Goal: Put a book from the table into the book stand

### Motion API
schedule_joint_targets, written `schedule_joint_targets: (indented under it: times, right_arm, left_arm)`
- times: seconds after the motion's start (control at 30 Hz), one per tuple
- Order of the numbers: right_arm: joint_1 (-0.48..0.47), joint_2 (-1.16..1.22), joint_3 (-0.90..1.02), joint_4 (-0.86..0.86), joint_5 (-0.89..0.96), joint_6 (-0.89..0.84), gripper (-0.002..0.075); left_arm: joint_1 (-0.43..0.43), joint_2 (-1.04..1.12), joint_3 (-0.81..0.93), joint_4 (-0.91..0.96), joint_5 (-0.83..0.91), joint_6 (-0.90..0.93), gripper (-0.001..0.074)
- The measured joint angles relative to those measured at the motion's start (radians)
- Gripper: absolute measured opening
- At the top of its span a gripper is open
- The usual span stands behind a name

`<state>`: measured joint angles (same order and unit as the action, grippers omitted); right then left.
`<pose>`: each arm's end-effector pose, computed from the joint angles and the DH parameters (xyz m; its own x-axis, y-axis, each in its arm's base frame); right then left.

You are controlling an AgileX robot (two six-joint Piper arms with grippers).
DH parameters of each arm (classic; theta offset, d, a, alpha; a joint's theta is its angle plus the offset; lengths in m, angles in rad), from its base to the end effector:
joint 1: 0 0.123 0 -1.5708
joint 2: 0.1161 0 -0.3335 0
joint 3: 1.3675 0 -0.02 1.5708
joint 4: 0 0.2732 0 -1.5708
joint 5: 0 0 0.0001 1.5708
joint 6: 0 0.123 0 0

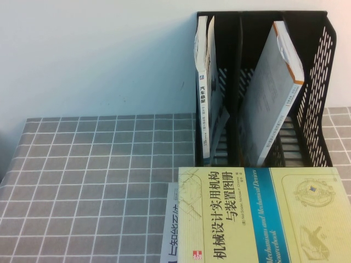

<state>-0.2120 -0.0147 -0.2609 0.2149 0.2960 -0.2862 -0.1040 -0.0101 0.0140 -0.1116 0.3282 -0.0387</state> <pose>0.0397 -0.0007 0.2813 0.0593 -0.0947 -0.9937 0.1546 0.9843 -0.0846 0.0575 -0.0105 0.1713 -0.2567 -0.1178 -0.9593 0.1025 0.9836 -0.1482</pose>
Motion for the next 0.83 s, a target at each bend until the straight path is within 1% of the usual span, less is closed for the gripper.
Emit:
schedule_joint_targets:
  times: [0.13, 0.2, 0.27, 0.37, 0.5, 0.6, 0.83]
  right_arm:
    - [0.029, 0.000, 0.152, -0.072, -0.190, 0.020, -0.0003]
    - [0.035, 0.000, 0.231, -0.079, -0.248, 0.020, -0.0003]
    - [0.035, 0.000, 0.274, -0.084, -0.259, 0.020, -0.0003]
    - [0.035, 0.000, 0.286, -0.116, -0.175, 0.020, -0.0003]
    - [0.035, 0.000, 0.290, -0.215, -0.062, 0.020, -0.0003]
    - [0.035, 0.000, 0.290, -0.252, 0.006, 0.020, -0.0003]
    - [0.035, 0.000, 0.286, -0.261, 0.044, 0.022, -0.0003]
  left_arm:
    - [0.000, 0.000, 0.000, 0.000, 0.000, 0.000, -0.0003]
    - [0.000, 0.000, 0.000, 0.000, 0.000, 0.000, -0.0003]
    - [0.000, 0.000, 0.000, 0.000, 0.000, 0.000, -0.0003]
    - [0.000, 0.000, 0.000, 0.000, 0.000, 0.000, -0.0003]
    - [0.000, 0.000, 0.000, 0.000, 0.000, 0.000, -0.0003]
    - [0.000, 0.000, 0.000, 0.000, 0.000, 0.000, -0.0003]
    - [0.000, 0.000, 0.000, 0.000, 0.000, 0.000, -0.0003]
